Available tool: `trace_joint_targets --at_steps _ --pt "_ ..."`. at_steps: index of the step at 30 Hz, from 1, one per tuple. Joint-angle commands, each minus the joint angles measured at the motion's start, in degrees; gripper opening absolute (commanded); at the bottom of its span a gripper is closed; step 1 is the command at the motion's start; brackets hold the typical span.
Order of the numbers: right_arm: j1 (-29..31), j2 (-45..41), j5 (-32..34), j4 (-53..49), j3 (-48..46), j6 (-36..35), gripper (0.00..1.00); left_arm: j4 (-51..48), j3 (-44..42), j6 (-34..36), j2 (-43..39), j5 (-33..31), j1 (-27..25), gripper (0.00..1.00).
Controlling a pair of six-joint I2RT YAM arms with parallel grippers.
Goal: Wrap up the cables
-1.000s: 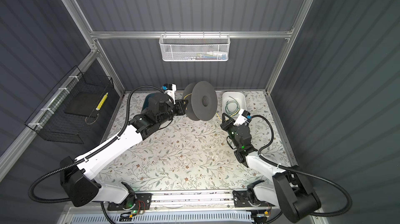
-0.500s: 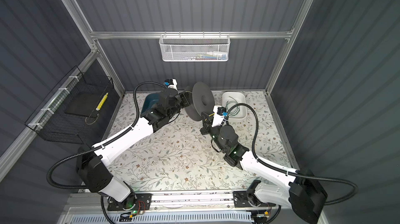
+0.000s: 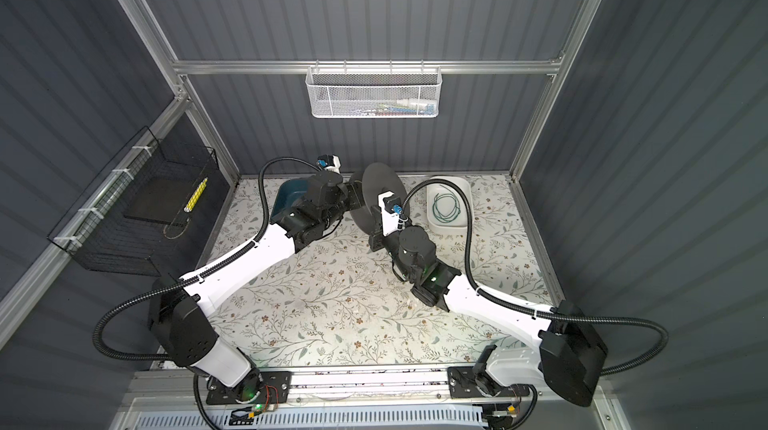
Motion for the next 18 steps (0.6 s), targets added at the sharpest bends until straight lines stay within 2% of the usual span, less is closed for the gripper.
trace_joint_targets --at_steps 1,5,7,11,18 --pt "2.1 1.3 -10.5 1.9 3.0 -2.9 0.0 -0.2 -1.9 6.9 0.0 6.5 -3.3 0.0" --pt "1.7 3.1 -11.1 -1.9 5.1 -3.6 0.02 -1.5 -1.9 8.1 1.0 10.4 -4.2 0.0" --pt "1.4 3.4 -10.8 -2.6 4.4 -1.9 0.03 -3.7 -1.5 8.8 1.1 9.2 -4.7 0.0" --pt "0.8 2.3 -12.6 -1.2 0.5 4.4 0.09 -5.3 -3.9 9.5 -0.2 2.5 -5.0 0.0" --pt "0.5 -1.9 -13.9 -2.2 -4.5 9.9 0.17 -4.1 -4.3 8.9 0.5 3.7 -5.0 0.0"
